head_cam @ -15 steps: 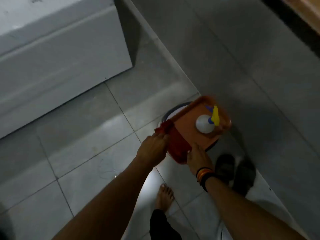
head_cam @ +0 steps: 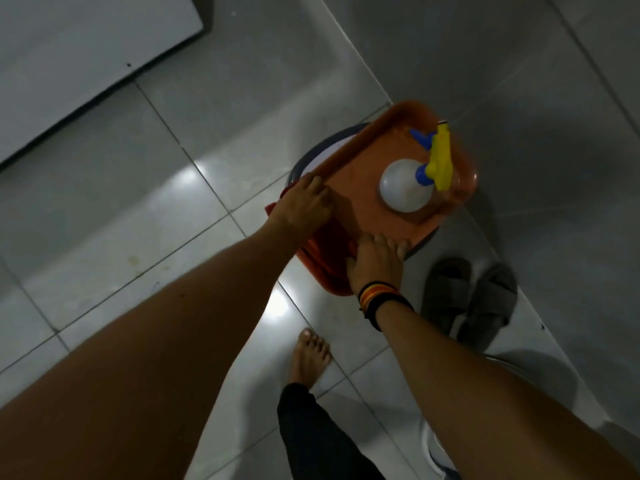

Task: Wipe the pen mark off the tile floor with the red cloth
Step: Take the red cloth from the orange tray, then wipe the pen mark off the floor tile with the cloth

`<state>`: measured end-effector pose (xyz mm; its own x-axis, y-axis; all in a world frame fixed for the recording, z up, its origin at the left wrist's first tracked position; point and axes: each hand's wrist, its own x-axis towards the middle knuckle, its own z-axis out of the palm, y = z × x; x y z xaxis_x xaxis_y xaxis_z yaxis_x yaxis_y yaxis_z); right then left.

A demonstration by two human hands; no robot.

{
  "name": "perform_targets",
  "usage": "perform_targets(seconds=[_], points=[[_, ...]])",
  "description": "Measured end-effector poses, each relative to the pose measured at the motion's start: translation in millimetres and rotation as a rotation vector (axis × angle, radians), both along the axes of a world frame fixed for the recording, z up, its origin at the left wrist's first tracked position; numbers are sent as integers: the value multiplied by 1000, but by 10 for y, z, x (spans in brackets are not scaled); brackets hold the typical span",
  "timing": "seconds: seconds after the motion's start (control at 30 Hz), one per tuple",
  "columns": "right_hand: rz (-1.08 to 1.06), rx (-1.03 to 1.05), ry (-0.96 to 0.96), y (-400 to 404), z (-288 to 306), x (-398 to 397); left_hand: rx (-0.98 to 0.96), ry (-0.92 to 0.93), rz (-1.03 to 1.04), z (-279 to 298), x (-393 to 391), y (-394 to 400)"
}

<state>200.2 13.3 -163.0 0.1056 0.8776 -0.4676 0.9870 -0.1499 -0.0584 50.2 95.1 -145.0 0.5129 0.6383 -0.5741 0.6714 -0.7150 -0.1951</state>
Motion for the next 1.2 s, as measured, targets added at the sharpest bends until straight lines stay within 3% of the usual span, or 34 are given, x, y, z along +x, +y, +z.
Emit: perform_targets(seconds=[0.1, 0.23, 0.33, 0.47, 0.6, 0.7, 0.9, 1.07, 1.2], points=[[-208, 60, 269, -23, 185, 18, 38, -101, 42, 214, -130, -21], [-604, 160, 717, -114, 585, -63, 78, -379, 342, 694, -494, -236], [-646, 236, 832, -204, 871, -274, -21, -529, 633, 1045, -814, -635], [-569, 166, 938, -428, 1074, -822, -119, -556, 1057, 1244, -1308, -1549], [-404, -10, 870, -876, 898, -1340, -335, -717, 1614, 1054, -1620, -2581], [-252, -31, 710, -1362, 558, -1599, -479, -779, 1839, 679, -1742, -3235], [-162, -19, 514, -2270, -236, -1862, -667, -872, 1967, -216, -1881, -4212], [-107, 41, 421, -2553, -792, -2133, -778, -996, 2053, -935, -1995, -4580], [-76, 68, 294, -2463, -1487, -2339, -784, -1071, 1948, -1643, -2088, -4662]])
